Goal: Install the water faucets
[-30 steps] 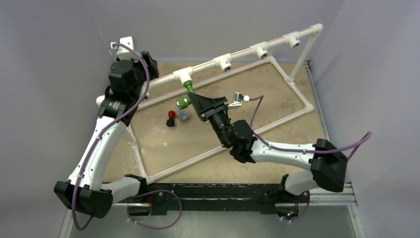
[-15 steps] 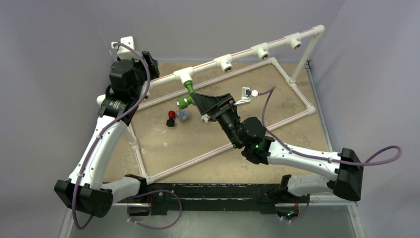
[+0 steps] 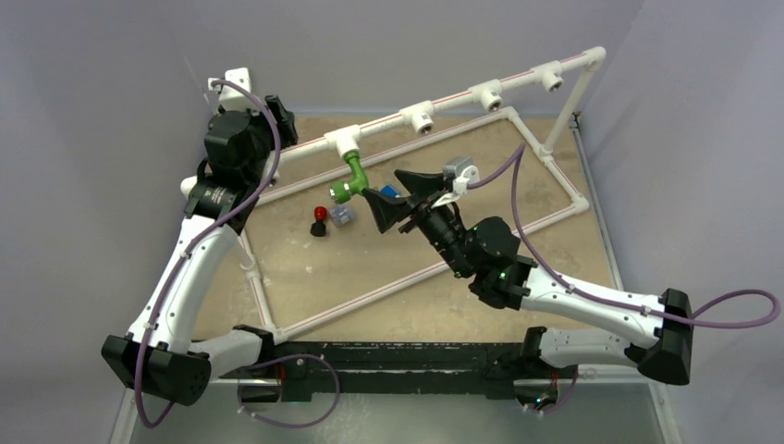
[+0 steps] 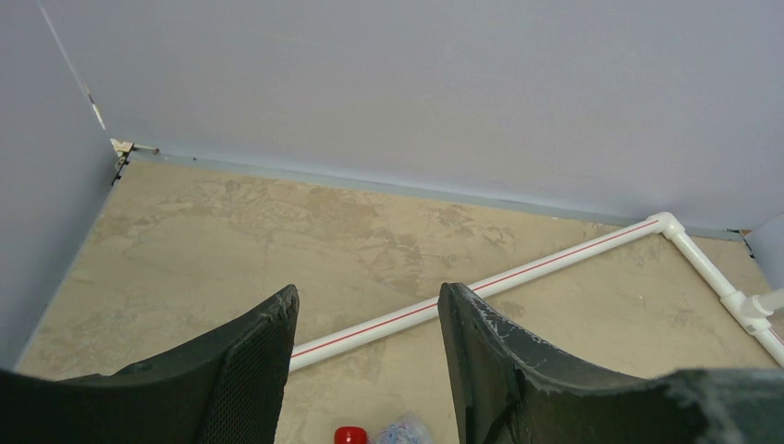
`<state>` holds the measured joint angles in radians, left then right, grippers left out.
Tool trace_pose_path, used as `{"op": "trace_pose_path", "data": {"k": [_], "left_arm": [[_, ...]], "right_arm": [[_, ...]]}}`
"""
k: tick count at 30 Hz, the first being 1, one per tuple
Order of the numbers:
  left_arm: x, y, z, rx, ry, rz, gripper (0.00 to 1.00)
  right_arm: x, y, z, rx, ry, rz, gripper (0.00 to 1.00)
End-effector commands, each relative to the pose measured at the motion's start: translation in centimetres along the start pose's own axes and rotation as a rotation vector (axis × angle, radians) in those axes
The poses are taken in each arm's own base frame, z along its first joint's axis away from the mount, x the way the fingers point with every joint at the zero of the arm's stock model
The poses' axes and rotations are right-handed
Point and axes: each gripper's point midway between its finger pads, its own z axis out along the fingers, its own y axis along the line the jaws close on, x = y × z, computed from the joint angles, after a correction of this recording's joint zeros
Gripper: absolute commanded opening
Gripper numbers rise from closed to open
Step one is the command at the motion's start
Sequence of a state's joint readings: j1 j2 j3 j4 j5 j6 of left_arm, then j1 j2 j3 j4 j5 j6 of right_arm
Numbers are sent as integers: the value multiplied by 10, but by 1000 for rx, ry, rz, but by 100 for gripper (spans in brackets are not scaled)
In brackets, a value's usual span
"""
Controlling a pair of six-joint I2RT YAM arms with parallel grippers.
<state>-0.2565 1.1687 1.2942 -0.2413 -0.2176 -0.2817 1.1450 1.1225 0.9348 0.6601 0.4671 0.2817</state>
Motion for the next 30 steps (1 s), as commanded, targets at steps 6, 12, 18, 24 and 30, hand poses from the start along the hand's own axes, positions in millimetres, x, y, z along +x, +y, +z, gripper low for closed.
{"op": "trace_pose_path", "data": {"k": [6,12,18,24,30], "left_arm": [[70,-8,-15,62,256,55,56],[70,-7,-15,59,257,56,56],[70,-7,-16,57,253,57,56],[69,-7,-15,57,251,57,56],[70,-7,-16,60,252,57,56]], "right_arm": [[-22,25,-14,-314,-33,-890,78],[-2,14,-9,-257,6,-1412,81],[0,8,2,-163,-31,-1720,82],[1,10,16,-96,-43,-1870,81],[8,15,30,-77,-43,-1920,80]]}}
